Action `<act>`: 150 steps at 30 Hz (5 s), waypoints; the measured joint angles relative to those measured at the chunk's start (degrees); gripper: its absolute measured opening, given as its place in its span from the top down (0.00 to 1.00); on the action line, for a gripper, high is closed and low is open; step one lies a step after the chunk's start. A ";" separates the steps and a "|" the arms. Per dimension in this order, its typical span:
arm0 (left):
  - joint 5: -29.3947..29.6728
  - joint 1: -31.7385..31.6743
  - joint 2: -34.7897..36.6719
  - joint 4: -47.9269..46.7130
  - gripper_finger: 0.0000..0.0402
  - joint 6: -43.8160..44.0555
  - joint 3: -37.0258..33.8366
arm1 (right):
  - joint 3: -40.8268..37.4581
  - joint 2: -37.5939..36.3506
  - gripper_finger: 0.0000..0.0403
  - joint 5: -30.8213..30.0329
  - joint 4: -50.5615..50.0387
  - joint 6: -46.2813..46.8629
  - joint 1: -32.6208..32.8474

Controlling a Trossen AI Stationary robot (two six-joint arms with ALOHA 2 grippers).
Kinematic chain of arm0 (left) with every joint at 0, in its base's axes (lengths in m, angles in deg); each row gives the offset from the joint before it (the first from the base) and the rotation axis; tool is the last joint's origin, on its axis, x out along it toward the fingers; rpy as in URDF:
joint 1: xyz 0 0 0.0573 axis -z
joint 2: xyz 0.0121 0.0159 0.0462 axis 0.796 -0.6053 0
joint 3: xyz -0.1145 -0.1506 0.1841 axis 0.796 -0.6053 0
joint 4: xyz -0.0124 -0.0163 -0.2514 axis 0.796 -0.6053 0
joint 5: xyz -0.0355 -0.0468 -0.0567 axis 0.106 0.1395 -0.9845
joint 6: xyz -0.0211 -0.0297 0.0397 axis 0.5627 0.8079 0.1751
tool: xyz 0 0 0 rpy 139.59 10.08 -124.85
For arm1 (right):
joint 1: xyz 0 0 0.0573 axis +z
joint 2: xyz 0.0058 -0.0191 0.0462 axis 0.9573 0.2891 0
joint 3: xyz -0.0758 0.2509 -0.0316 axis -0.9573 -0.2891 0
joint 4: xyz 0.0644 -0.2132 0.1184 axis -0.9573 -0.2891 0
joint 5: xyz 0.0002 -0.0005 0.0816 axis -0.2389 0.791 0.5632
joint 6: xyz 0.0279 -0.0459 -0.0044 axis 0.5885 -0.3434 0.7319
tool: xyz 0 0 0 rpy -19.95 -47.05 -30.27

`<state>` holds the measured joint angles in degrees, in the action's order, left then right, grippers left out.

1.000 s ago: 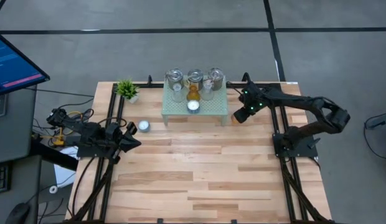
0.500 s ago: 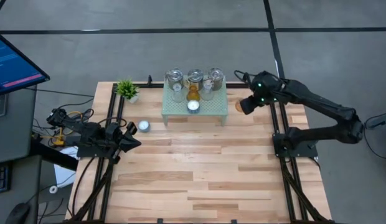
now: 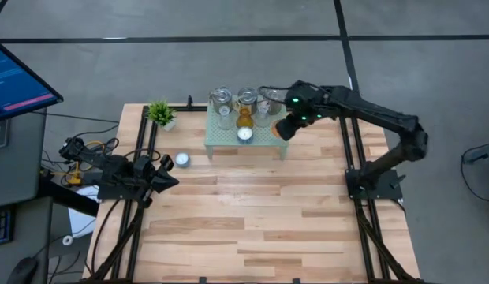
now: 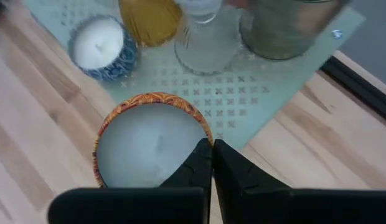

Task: Pick & Place candle stick holders
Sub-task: Put the orange scented candle on the shelf, then put the light blue scented candle on the shelf

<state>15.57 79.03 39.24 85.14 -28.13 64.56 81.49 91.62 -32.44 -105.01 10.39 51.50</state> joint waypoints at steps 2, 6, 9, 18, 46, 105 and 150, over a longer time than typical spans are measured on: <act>0.00 0.00 -0.01 0.00 0.98 -0.02 0.00 | 2.98 3.47 1.00 -0.44 -2.17 -1.09 0.57; 0.00 0.00 0.00 0.00 0.98 -0.02 0.00 | 6.74 8.57 1.00 -1.13 -4.39 -2.53 1.13; 0.00 0.01 0.00 0.00 0.98 0.00 0.00 | 8.05 11.04 1.00 -1.29 -4.89 -2.60 1.45; 0.00 0.01 0.00 0.00 0.98 0.00 0.00 | 8.99 15.10 1.00 -2.72 -5.03 -2.36 1.43; 0.00 0.00 -0.01 0.00 0.98 -0.02 0.00 | 8.94 18.25 1.00 -5.58 -4.01 -3.65 2.17; 10.35 0.02 -0.05 10.54 0.98 1.54 -0.02 | -46.08 -28.26 0.82 -20.41 23.02 38.25 47.04; -23.63 -62.53 -50.48 -67.71 0.52 15.13 45.11 | -49.76 -32.97 0.82 -27.70 22.51 18.27 46.83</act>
<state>-8.06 16.50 -11.24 17.43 -12.99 109.67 31.73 58.65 -60.14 -82.50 28.66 98.33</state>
